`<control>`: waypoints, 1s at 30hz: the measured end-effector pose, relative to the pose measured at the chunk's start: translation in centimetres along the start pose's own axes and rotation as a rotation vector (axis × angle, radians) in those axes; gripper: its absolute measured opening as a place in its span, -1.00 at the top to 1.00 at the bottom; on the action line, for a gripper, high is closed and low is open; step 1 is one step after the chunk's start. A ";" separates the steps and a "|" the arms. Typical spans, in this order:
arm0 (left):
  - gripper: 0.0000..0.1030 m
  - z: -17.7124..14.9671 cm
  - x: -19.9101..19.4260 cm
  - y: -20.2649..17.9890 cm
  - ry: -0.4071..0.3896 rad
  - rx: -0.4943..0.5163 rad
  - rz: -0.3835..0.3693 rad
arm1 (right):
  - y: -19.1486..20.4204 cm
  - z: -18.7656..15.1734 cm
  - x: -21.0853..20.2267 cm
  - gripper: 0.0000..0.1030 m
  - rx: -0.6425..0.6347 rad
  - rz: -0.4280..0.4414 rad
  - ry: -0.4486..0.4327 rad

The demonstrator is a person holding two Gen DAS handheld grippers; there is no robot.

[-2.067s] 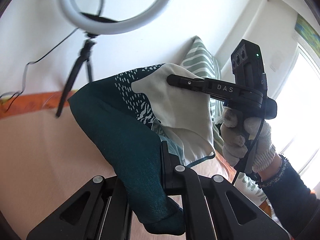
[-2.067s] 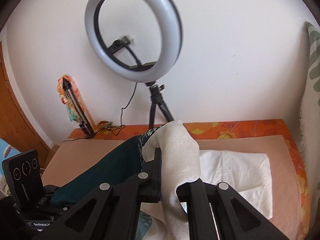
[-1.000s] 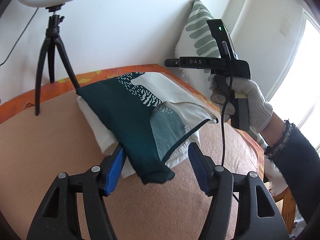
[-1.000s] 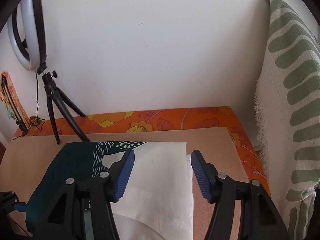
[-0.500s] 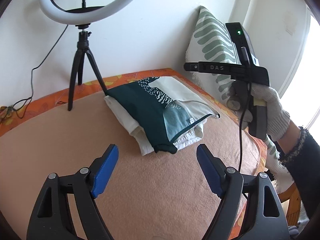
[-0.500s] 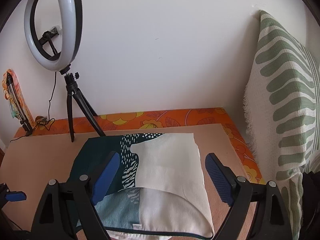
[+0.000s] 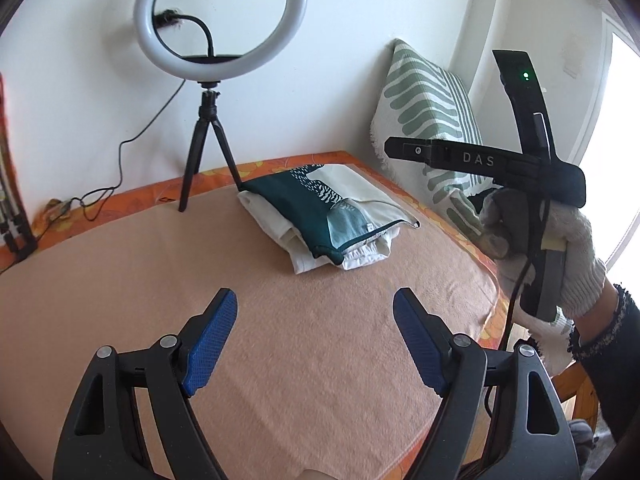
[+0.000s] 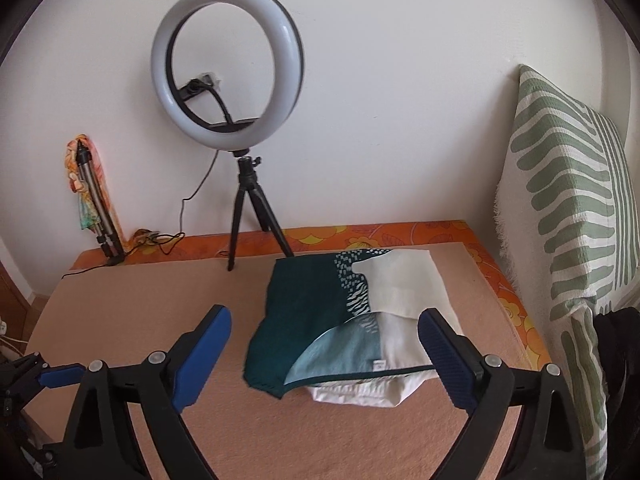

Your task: Fold small clothes

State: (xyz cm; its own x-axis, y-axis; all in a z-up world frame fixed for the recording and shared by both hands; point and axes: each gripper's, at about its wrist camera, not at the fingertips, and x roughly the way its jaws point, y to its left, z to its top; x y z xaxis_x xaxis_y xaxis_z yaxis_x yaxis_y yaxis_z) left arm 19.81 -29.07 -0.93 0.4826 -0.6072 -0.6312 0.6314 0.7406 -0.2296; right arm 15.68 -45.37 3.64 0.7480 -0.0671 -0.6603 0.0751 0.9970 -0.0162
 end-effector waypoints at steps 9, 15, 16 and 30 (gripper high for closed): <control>-0.56 -3.9 -4.8 0.9 -0.025 0.002 0.032 | 5.9 -4.9 -4.0 -0.89 -0.003 0.008 -0.019; -0.62 -5.9 -6.4 1.4 -0.039 0.004 0.118 | 7.8 -7.8 -5.1 -0.95 0.016 0.013 -0.016; -0.64 -6.1 -6.6 1.5 -0.048 0.006 0.128 | 7.9 -8.2 -5.2 -0.96 0.022 0.006 -0.015; -0.97 -7.5 -6.4 2.0 -0.046 0.007 0.213 | 7.6 -9.6 -4.7 -1.00 0.065 -0.080 -0.056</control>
State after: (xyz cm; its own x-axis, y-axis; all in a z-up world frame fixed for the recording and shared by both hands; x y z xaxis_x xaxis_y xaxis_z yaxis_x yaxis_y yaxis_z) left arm 13.42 -21.54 -2.95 0.6326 -0.4499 -0.6303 0.5163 0.8517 -0.0898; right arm 6.40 -37.16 -0.64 0.7736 -0.1503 -0.6156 0.1772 0.9840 -0.0175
